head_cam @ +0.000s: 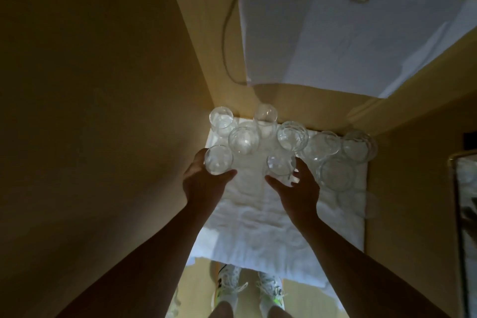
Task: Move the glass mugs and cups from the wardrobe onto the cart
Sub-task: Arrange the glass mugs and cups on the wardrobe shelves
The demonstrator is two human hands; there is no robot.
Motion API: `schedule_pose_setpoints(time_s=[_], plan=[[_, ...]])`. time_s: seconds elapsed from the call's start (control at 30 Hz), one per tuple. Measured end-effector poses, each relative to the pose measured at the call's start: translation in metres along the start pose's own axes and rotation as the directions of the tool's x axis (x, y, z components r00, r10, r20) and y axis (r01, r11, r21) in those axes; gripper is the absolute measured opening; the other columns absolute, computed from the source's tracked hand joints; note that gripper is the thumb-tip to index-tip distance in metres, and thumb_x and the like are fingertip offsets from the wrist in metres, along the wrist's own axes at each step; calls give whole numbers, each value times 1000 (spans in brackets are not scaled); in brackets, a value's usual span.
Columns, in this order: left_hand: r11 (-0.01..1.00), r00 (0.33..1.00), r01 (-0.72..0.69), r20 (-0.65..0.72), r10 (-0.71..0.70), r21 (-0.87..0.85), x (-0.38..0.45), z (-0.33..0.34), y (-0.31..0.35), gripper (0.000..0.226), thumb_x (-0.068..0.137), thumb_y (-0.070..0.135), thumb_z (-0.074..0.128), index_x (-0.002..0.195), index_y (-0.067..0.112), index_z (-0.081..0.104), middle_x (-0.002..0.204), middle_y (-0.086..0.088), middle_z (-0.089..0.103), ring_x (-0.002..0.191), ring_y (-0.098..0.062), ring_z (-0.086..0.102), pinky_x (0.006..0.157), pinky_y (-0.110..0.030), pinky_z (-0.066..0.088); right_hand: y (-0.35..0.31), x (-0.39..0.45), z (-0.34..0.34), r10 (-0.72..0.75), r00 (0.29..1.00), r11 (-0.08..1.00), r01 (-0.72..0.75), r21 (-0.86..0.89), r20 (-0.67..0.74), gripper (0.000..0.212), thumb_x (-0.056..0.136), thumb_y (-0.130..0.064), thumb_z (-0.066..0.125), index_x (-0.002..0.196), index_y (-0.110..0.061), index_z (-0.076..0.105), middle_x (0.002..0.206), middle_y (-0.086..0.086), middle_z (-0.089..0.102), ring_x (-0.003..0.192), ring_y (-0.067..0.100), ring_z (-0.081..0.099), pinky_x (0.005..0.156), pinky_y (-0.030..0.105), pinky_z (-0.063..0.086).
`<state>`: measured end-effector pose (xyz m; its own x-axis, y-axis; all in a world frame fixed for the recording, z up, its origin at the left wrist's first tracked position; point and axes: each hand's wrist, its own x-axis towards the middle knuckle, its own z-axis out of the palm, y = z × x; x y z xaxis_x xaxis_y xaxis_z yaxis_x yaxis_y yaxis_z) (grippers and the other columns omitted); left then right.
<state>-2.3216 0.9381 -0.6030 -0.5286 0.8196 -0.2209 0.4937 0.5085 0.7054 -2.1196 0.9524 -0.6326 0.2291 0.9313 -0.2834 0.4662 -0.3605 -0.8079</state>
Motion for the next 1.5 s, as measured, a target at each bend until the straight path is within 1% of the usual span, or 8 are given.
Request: schedule_pose_setpoints(time_s=[0.2,0.4,0.53,0.83,1.0,1.13,1.33,1.5], plan=[[990,999,-21,21,24,-138,-15,-58,72,60,59,32,95,110,31,64,97,12,71,90,-14,69,83,-34,56,-89,-18,-45,-93,994,992,96,80,-50,60,63,-45,88,118,-33,65,108,-16,69,97,4,64,88,43,56],[981,996,-87,-12,86,-175,-36,-122,154,49,60,34,93,96,42,60,90,18,69,81,6,63,65,-4,40,-175,-35,-88,-189,977,966,204,160,-101,50,63,-40,90,103,-30,63,99,-9,68,93,18,67,83,44,56],[976,991,-125,-60,116,-177,-56,-168,204,60,60,42,91,111,36,60,95,18,66,82,0,60,63,-8,37,-224,-47,-113,-280,944,942,305,139,-173,44,64,-41,89,88,-29,55,85,-14,62,84,16,63,74,35,53],[925,957,-265,-191,218,-272,-103,-261,286,84,57,51,93,126,24,55,107,12,62,94,-12,60,75,-25,43,-325,-107,-185,-334,904,902,389,188,-267,64,72,-52,85,118,-14,62,110,3,66,104,24,62,93,41,49],[832,924,-378,-218,314,-406,-142,-297,315,80,60,45,94,127,20,58,116,5,67,110,-18,63,95,-33,50,-365,-165,-227,-326,865,867,434,245,-382,91,59,-71,71,133,-20,53,118,1,61,109,21,60,97,44,49],[720,899,-434,-213,382,-541,-176,-320,330,71,63,46,93,122,19,64,114,6,67,105,-13,62,89,-25,45,-381,-206,-255,-320,835,828,476,297,-448,96,63,-77,61,139,-19,51,119,3,61,109,23,60,101,48,48],[511,824,-488,-182,536,-708,-227,-344,332,38,64,65,81,83,37,63,84,20,64,81,-4,60,71,-27,42,-380,-265,-283,-322,790,751,549,368,-522,81,67,-82,63,123,-24,61,117,2,63,107,23,62,94,52,54],[414,752,-451,-87,654,-791,-258,-344,328,59,64,71,76,106,32,64,100,14,73,98,-8,69,93,-43,55,-362,-304,-297,-318,788,718,563,409,-527,62,70,-79,66,114,-36,56,108,-1,68,100,22,67,94,53,55]])
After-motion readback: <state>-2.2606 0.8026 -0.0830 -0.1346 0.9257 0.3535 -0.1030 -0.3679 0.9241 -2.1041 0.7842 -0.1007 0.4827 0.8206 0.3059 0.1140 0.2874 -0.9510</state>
